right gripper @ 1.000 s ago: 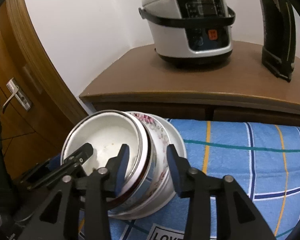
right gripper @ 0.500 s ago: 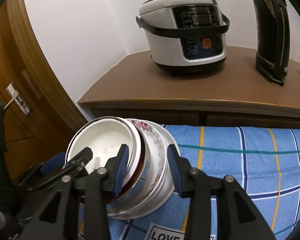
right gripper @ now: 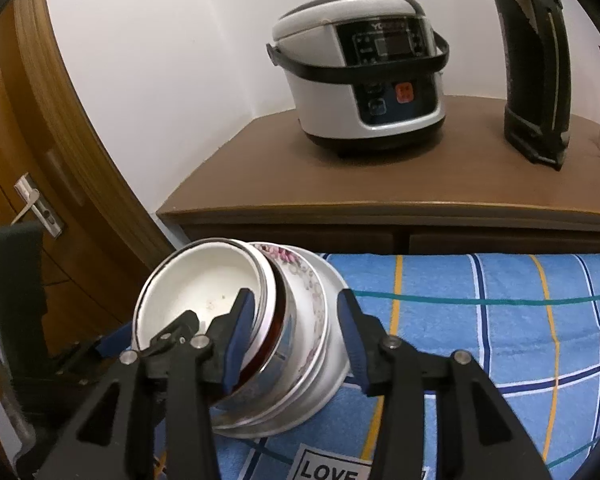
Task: Organize plates and bowls
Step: 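Open both grippers to release the nested bowls on the plates, then withdraw both grippers away from the stacked bowls and plates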
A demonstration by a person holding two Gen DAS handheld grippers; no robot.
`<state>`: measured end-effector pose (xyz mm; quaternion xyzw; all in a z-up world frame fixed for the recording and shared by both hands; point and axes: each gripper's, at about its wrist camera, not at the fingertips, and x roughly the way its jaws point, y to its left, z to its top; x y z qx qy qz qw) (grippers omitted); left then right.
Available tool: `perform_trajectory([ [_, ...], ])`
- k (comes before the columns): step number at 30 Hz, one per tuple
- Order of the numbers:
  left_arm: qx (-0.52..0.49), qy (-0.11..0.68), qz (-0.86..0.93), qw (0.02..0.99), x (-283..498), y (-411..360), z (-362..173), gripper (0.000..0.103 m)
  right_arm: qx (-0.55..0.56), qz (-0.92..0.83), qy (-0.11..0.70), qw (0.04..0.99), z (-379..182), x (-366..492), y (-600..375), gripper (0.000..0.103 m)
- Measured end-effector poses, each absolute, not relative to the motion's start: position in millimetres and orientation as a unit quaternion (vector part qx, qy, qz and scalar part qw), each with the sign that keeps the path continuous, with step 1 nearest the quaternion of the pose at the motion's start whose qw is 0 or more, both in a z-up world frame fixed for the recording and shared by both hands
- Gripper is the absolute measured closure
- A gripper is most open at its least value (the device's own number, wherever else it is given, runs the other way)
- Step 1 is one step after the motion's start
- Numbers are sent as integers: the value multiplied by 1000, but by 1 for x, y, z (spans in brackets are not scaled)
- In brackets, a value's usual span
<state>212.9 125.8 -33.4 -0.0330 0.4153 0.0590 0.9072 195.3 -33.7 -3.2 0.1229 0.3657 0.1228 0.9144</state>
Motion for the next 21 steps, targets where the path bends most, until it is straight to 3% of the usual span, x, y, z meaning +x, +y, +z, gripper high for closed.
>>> perform_trajectory([
  [14, -26, 413, 54, 909, 209, 122, -30, 43, 127, 129, 351, 919, 7, 185, -32, 50],
  [17, -22, 402, 52, 914, 205, 123, -27, 33, 129, 132, 352, 918, 6, 186, -31, 50],
  [21, -21, 397, 40, 917, 204, 121, -24, 31, 138, 138, 350, 916, 6, 185, -28, 37],
])
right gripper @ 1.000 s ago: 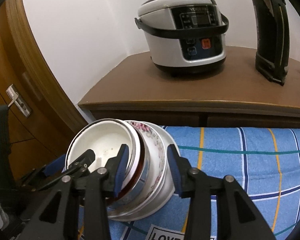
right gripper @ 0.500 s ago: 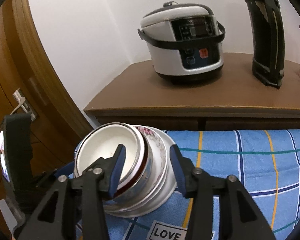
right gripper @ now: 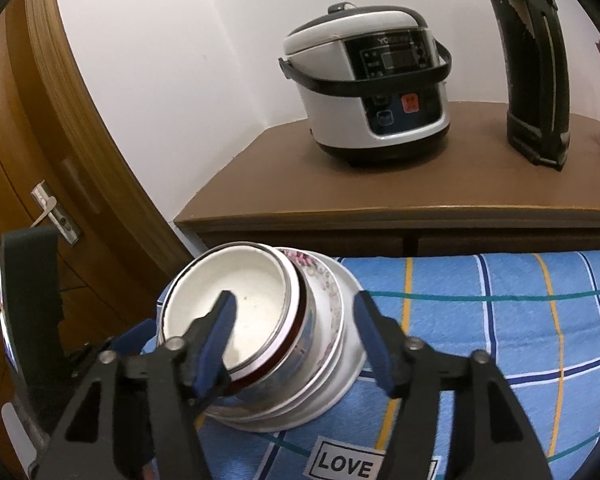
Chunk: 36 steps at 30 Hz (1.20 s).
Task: Organize plates and bowls
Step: 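Withdraw both grippers away from the stacked bowls and plates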
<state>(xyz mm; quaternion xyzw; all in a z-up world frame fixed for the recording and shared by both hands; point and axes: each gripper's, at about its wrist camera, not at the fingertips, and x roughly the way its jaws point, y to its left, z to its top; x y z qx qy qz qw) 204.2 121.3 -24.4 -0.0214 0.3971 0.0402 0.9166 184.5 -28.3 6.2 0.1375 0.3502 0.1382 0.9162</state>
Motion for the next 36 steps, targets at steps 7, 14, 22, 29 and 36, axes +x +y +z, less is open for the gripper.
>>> perform_trajectory([
  [7, -35, 397, 29, 916, 204, 122, -20, 31, 141, 138, 338, 920, 11, 181, -26, 25],
  [14, -41, 397, 41, 916, 199, 126, -20, 25, 144, 135, 334, 922, 12, 177, -30, 21],
  [22, -25, 389, 44, 920, 189, 125, -22, 25, 143, 140, 335, 921, 11, 172, -28, 21],
  [29, -15, 379, 54, 924, 179, 125, -16, 25, 147, 142, 332, 921, 13, 166, -29, 21],
  [36, -47, 363, 52, 929, 163, 136, -13, 25, 151, 147, 320, 924, 15, 153, -32, 20],
])
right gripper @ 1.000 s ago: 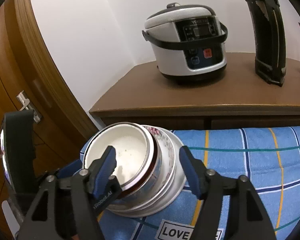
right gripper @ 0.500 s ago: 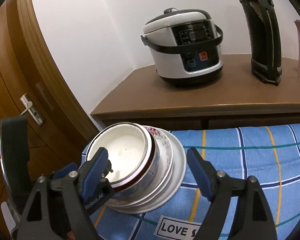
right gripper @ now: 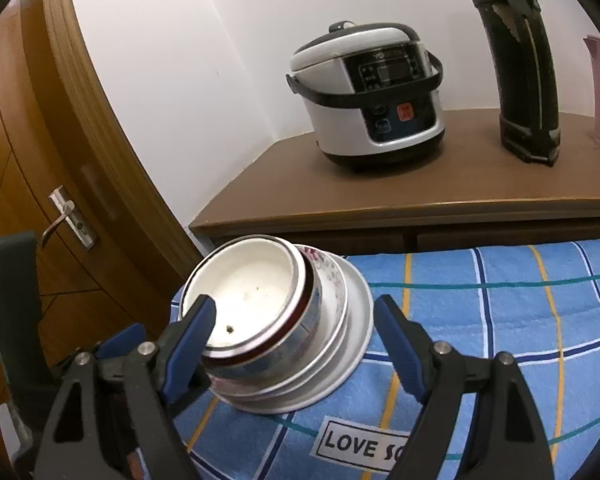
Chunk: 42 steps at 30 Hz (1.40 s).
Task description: Organize plates and bowls
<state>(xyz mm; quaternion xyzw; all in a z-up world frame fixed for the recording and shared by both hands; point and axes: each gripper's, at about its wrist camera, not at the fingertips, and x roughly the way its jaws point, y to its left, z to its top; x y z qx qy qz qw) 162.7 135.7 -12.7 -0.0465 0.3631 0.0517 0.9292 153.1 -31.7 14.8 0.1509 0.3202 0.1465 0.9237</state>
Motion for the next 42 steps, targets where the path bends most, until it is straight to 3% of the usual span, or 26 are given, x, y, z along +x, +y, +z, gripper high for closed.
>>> perform_trajectory([
  [42, -21, 300, 62, 952, 79, 132, 17, 25, 136, 142, 248, 949, 47, 78, -46, 11],
])
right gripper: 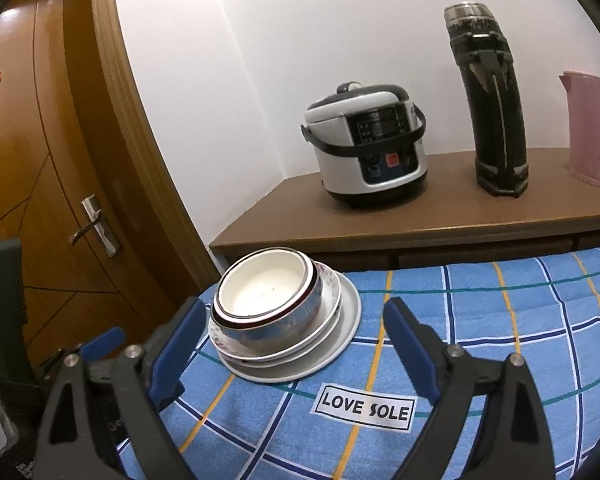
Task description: Organize plates and bowls
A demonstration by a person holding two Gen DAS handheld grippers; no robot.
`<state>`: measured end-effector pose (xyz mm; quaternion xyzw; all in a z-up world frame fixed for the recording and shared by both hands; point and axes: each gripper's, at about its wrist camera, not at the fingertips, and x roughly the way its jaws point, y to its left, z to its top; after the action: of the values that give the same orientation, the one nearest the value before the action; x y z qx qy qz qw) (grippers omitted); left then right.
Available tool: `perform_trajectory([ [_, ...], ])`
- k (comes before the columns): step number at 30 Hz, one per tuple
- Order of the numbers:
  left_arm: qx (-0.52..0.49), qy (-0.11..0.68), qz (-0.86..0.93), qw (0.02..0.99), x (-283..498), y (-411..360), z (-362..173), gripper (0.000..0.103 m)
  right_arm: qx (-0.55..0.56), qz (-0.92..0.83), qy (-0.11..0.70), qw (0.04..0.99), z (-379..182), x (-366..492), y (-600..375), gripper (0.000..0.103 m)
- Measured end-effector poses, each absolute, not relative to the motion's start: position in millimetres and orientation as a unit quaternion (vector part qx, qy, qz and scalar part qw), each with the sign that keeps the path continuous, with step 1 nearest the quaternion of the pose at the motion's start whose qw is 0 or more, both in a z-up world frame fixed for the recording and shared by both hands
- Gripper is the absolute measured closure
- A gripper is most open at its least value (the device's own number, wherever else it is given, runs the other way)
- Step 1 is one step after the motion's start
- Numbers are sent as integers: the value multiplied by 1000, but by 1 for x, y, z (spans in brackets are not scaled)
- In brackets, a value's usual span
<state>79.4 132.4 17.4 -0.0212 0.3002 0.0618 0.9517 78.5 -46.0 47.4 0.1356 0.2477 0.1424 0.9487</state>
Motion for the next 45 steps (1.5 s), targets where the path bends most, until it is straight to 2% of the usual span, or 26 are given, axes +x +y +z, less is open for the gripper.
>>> perform_trajectory([
  [24, -17, 276, 54, 959, 47, 128, 27, 25, 131, 127, 211, 960, 61, 41, -53, 9],
  [29, -21, 269, 52, 961, 43, 130, 30, 25, 128, 119, 191, 966, 68, 34, -54, 6],
  [45, -22, 256, 59, 965, 35, 135, 37, 25, 125, 123, 191, 966, 71, 32, -48, 6],
])
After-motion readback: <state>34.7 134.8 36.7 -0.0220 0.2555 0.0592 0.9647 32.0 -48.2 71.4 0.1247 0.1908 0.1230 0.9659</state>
